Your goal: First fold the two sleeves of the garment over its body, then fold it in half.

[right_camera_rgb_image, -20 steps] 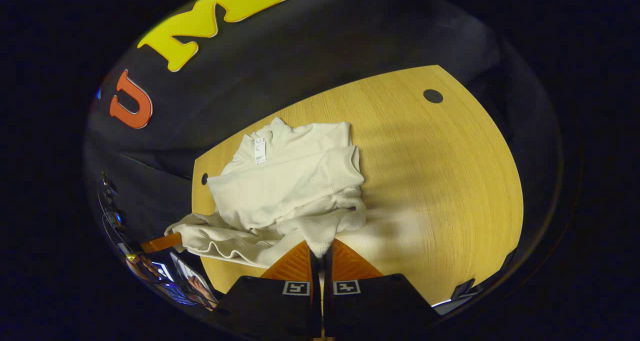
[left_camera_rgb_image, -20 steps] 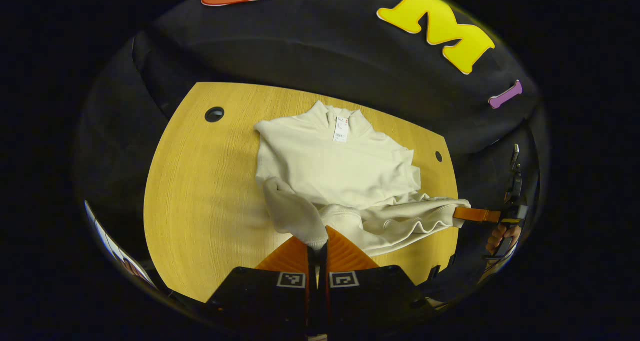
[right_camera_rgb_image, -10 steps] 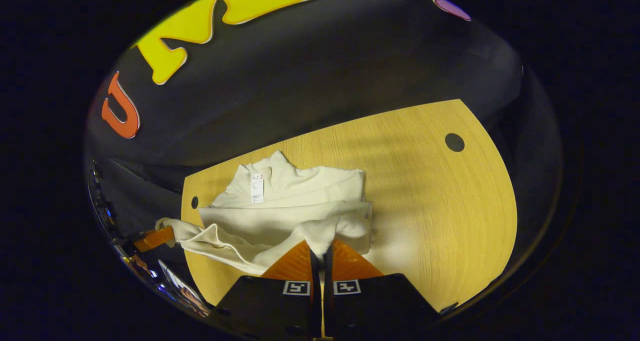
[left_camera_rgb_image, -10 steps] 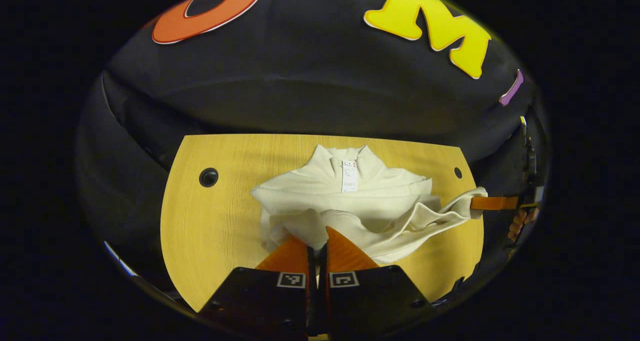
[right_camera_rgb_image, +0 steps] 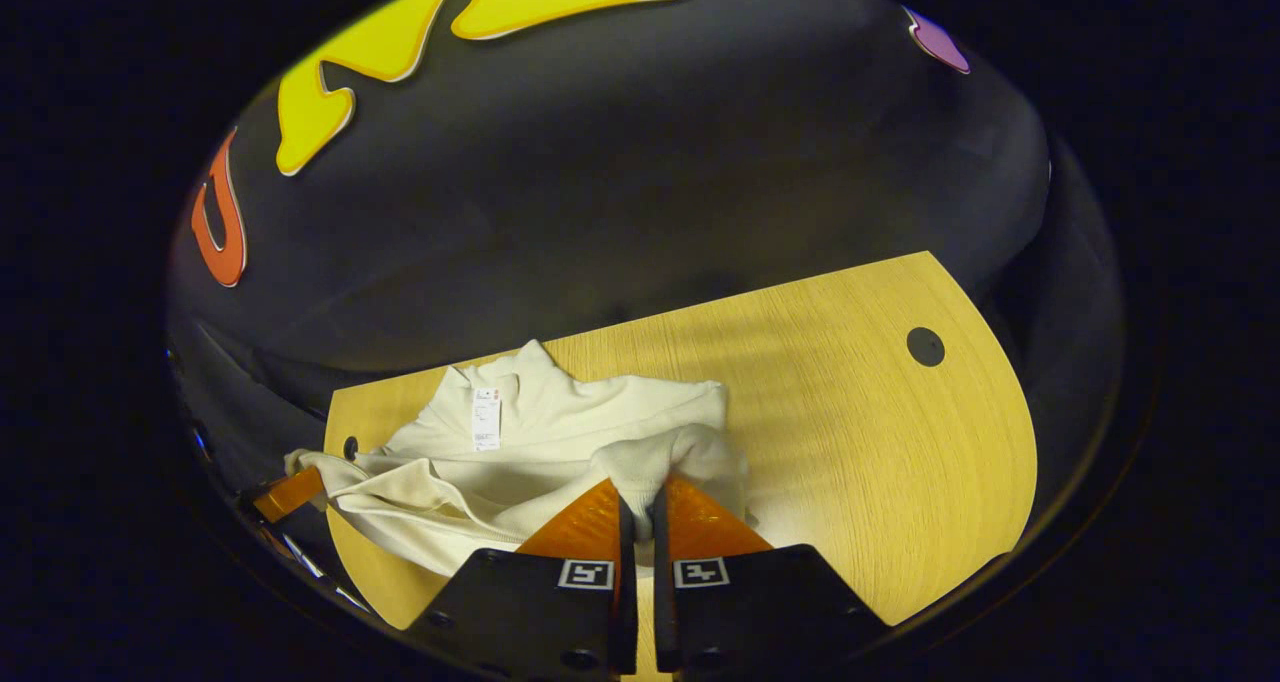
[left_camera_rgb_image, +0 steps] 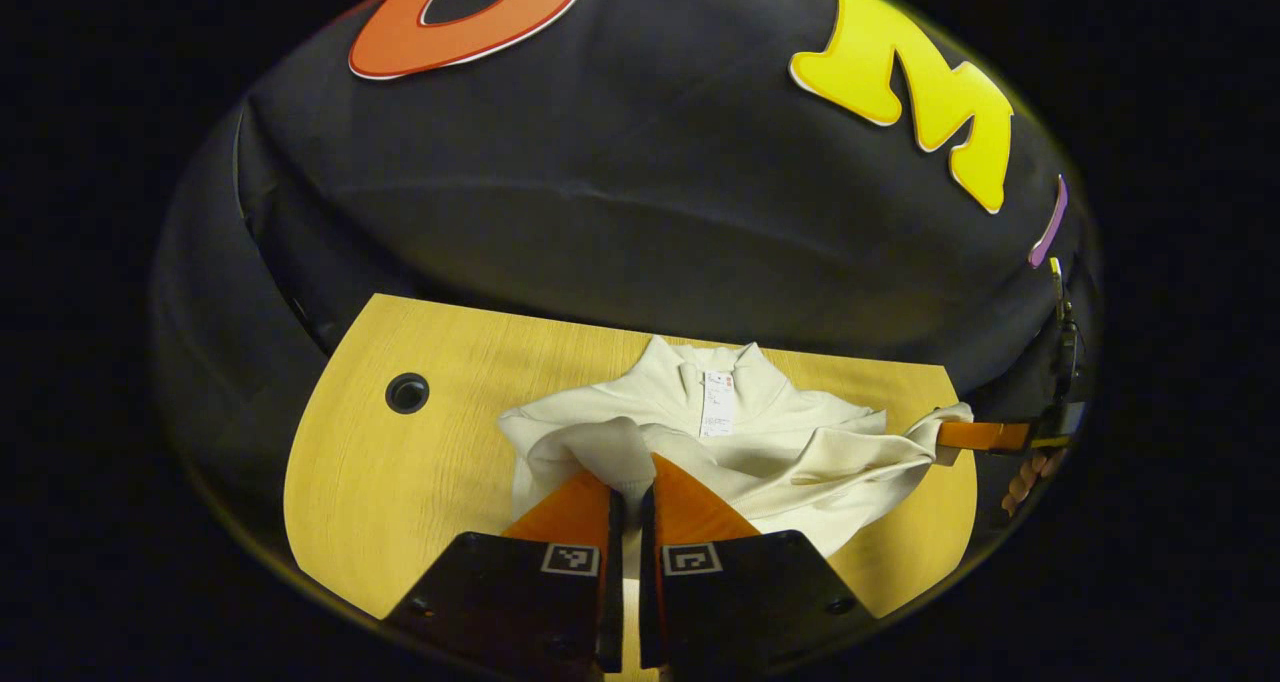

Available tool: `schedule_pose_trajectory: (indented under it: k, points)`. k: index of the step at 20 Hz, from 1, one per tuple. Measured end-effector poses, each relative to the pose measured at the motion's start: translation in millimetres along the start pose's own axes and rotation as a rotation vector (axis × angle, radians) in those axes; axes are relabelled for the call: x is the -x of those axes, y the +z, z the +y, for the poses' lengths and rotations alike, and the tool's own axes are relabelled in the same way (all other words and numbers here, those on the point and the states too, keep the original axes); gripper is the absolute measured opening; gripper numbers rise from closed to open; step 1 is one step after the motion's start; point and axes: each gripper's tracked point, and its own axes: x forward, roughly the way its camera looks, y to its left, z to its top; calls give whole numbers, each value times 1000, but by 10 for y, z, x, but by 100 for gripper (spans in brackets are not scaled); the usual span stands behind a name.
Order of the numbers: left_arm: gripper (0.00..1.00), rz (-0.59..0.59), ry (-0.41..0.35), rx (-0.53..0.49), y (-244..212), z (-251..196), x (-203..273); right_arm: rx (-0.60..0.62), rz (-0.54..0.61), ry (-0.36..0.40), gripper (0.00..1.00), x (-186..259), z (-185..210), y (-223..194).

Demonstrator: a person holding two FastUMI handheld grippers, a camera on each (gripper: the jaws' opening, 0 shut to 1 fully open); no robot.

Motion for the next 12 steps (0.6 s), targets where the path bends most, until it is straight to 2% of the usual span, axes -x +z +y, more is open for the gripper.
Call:
schedule_pose_trajectory:
  k: [2,3,4,5,6,7,8,9,11,12]
  points:
    - [14,-22,6,0,52,-6,9,5,-10,6,8,-30,28,-1]
    - [24,-41,7,-5,91,17,-1,4,-40,34,11,-3,79,40]
    - [44,-52,5,-13,110,39,-34,6,-67,42,17,18,90,107]
    - [65,-54,15,-24,111,71,-49,6,-91,53,14,32,123,141]
    - [66,-55,23,-32,124,91,-39,11,-114,45,28,55,107,188]
    - [80,-59,32,-33,126,118,-26,13,-145,47,27,76,107,259]
    - [86,-64,39,-30,142,119,11,15,-174,62,46,114,137,321]
    - [95,-81,43,-25,172,130,38,20,-196,78,46,192,188,389]
    - [99,-116,30,-12,239,102,107,60,-242,84,77,260,205,473]
    - [99,-137,27,-14,271,96,167,90,-261,82,85,306,215,507]
